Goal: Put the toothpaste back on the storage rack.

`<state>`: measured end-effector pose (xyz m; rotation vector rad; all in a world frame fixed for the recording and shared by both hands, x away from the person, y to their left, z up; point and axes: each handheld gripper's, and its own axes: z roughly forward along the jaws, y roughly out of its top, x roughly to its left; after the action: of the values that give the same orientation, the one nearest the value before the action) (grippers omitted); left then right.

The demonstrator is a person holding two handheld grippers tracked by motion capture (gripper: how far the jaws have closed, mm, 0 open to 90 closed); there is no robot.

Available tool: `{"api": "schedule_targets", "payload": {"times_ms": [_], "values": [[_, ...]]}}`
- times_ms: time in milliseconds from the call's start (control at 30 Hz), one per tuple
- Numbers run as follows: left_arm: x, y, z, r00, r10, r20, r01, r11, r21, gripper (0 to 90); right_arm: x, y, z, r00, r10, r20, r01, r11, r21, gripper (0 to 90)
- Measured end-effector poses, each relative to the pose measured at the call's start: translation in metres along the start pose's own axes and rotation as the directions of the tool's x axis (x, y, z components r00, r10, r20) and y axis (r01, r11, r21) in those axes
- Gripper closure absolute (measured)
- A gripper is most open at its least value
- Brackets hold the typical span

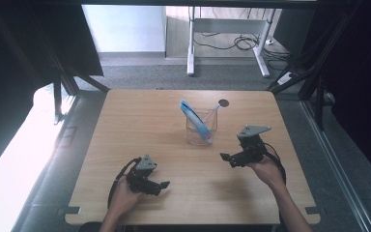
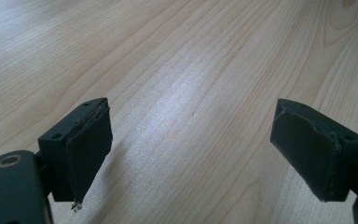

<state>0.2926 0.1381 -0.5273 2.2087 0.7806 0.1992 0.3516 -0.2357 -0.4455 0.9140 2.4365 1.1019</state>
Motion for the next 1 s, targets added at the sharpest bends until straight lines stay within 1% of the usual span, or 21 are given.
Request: {"api": "schedule_targets", "payload": {"times_ms": [167,233,267,567,833,1000], "values": [[0.0,0.0,0.0,1.0,0.004,-0.001,-0.004,1.0,0.004,13.0,0.004,-0.017,-0.006,0.9998,-0.005,0.021,0.004,1.0,0.009,0.5],[-0.001,0.0,0.0,1.0,-0.003,0.0,0.003,1.0,0.004,13.0,0.006,-0.023,-0.008,0.9996,0.0,0.028,0.0,1.0,0.009,0.5],[-0.001,0.0,0.0,1.0,-0.007,0.0,0.007,1.0,0.005,13.0,0.006,-0.026,-0.008,0.9996,0.003,0.028,-0.003,1.0,0.008,0.5],[-0.001,-0.001,0.001,1.0,-0.005,0.0,0.005,0.9999,0.011,13.0,0.012,-0.053,-0.012,0.9992,0.032,0.023,-0.033,0.999,0.005,0.5],[-0.002,-0.001,0.002,1.0,-0.005,0.001,0.005,0.9998,0.018,13.0,0.017,-0.073,-0.015,0.9987,0.046,0.021,-0.046,0.999,-0.001,0.6],[-0.002,-0.002,0.003,1.0,0.001,-0.004,-0.001,0.9997,0.025,13.0,0.019,-0.086,-0.014,0.9981,0.059,0.02,-0.059,0.998,0.003,0.6]]}}
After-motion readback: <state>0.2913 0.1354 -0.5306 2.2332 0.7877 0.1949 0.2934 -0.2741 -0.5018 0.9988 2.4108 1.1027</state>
